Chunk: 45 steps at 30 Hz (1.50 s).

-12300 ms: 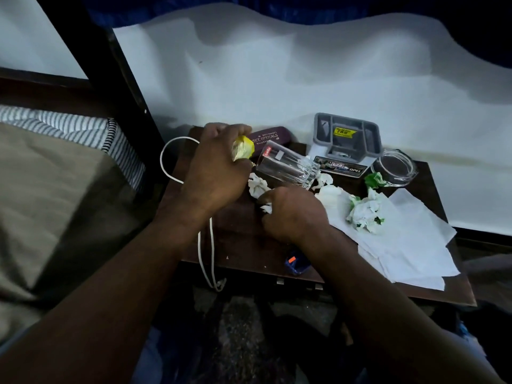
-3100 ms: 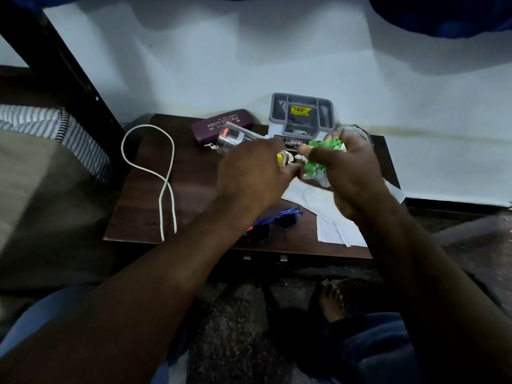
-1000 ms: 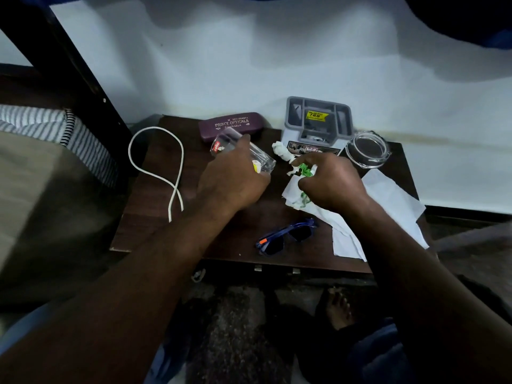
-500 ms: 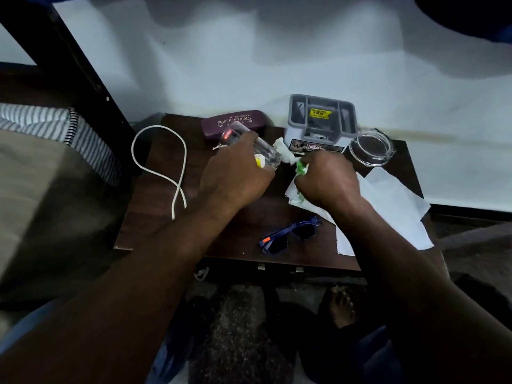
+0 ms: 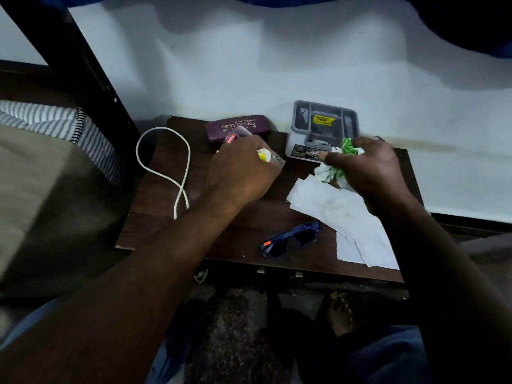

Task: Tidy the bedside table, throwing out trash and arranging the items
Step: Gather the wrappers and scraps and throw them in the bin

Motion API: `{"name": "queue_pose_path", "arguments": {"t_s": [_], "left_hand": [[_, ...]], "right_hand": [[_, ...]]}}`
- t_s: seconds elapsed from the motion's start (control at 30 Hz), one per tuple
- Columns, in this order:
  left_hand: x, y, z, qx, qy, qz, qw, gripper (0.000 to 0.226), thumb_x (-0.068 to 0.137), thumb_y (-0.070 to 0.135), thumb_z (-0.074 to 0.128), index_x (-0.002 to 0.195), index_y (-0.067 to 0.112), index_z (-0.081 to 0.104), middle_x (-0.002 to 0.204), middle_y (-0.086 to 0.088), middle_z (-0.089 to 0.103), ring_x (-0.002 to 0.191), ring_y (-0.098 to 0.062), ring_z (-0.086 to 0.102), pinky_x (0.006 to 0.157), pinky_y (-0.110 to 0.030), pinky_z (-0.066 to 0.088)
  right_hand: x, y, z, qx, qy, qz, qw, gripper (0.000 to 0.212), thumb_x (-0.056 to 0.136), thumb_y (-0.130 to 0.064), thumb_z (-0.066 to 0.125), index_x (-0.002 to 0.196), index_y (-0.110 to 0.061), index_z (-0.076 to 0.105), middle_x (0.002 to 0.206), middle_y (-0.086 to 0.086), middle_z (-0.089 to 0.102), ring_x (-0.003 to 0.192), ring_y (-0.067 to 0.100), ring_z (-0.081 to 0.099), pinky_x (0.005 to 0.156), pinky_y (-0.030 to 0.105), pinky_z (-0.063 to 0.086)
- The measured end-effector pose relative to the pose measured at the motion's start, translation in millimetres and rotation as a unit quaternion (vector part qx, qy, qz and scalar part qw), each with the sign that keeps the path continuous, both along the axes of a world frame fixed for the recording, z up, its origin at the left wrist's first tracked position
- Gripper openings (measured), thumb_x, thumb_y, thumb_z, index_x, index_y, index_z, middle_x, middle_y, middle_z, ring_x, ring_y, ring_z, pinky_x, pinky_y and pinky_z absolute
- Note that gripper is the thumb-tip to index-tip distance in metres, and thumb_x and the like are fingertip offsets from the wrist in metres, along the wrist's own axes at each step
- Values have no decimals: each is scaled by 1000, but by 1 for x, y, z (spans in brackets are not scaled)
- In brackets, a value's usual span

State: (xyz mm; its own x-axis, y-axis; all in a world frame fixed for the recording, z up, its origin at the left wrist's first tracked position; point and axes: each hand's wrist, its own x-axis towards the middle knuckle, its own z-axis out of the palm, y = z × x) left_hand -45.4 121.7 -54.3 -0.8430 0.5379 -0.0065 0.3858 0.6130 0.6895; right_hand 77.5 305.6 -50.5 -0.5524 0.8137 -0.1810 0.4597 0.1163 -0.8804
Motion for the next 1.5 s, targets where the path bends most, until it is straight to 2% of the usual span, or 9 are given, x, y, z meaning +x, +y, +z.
{"name": "queue_pose_path", "arguments": {"t_s": [0.13, 0.33, 0.47, 0.57, 0.83, 1.03, 1.2, 1.33, 1.5], "left_hand": [[12, 13, 5, 6, -6, -42, 999, 10, 81, 32, 67, 88, 28, 73, 85, 7, 74, 84, -17, 69, 76, -35, 58], [21, 41, 8, 74, -12, -50, 996, 41, 85, 26, 66, 126, 33, 66, 121, 3, 68, 103, -16, 65, 86, -34, 54], [18, 61, 6, 57, -22, -48, 997, 69, 89, 28, 63, 154, 40, 40, 148, -5, 49, 119, -24, 55, 86, -33, 39], [14, 74, 5, 38, -78, -50, 995, 74, 90, 31, 61, 158, 45, 33, 152, -5, 48, 124, -30, 58, 96, -40, 52], [16, 96, -3, 120, -197, -16, 973, 63, 89, 23, 65, 150, 25, 51, 97, 15, 51, 81, 0, 56, 47, -17, 49], [20, 94, -3, 81, -125, -10, 989, 52, 88, 30, 63, 135, 10, 61, 103, 9, 60, 90, -14, 58, 73, -31, 47], [26, 83, 1, 59, -127, -22, 990, 46, 85, 33, 62, 126, 16, 68, 98, 11, 64, 89, -18, 65, 74, -35, 50], [31, 73, 3, 107, -197, -39, 974, 52, 84, 24, 56, 135, 22, 64, 92, 15, 65, 83, -26, 77, 82, -53, 62], [28, 66, 6, 131, -185, -69, 971, 63, 89, 28, 54, 152, 33, 49, 110, 3, 73, 82, -17, 78, 67, -33, 57]], "right_hand": [[7, 9, -1, -20, 28, -17, 999, 27, 70, -16, 89, 85, -25, 69, 78, 3, 80, 75, 27, 81, 75, 53, 67], [18, 19, 1, 4, 29, -6, 1000, 31, 66, -18, 88, 92, -22, 70, 93, 13, 78, 83, 34, 79, 70, 53, 67], [29, 25, 3, 13, 24, -9, 1000, 49, 68, -35, 94, 111, -21, 77, 95, 4, 80, 80, 24, 80, 61, 35, 64], [38, 31, -1, 48, 8, -11, 999, 22, 72, -31, 93, 90, -33, 81, 82, -9, 79, 70, 13, 78, 50, 22, 57], [46, 43, -12, -2, -24, 12, 1000, 63, 73, -10, 86, 125, -42, 73, 117, 3, 72, 88, 22, 75, 55, 29, 62], [48, 45, -9, 9, -19, 44, 999, 87, 69, -14, 84, 138, -59, 55, 132, -22, 64, 114, 10, 67, 85, 35, 64], [43, 39, -10, 26, -54, 88, 994, 98, 75, -9, 87, 148, -59, 46, 151, -9, 56, 116, 9, 64, 69, 13, 52], [38, 29, -9, 33, -98, 102, 989, 92, 79, -9, 86, 154, -45, 47, 148, -2, 57, 105, 18, 68, 80, 40, 66], [31, 21, -11, 84, -135, 83, 984, 65, 79, -14, 84, 141, -24, 65, 128, 6, 71, 94, 23, 74, 85, 47, 65]]}}
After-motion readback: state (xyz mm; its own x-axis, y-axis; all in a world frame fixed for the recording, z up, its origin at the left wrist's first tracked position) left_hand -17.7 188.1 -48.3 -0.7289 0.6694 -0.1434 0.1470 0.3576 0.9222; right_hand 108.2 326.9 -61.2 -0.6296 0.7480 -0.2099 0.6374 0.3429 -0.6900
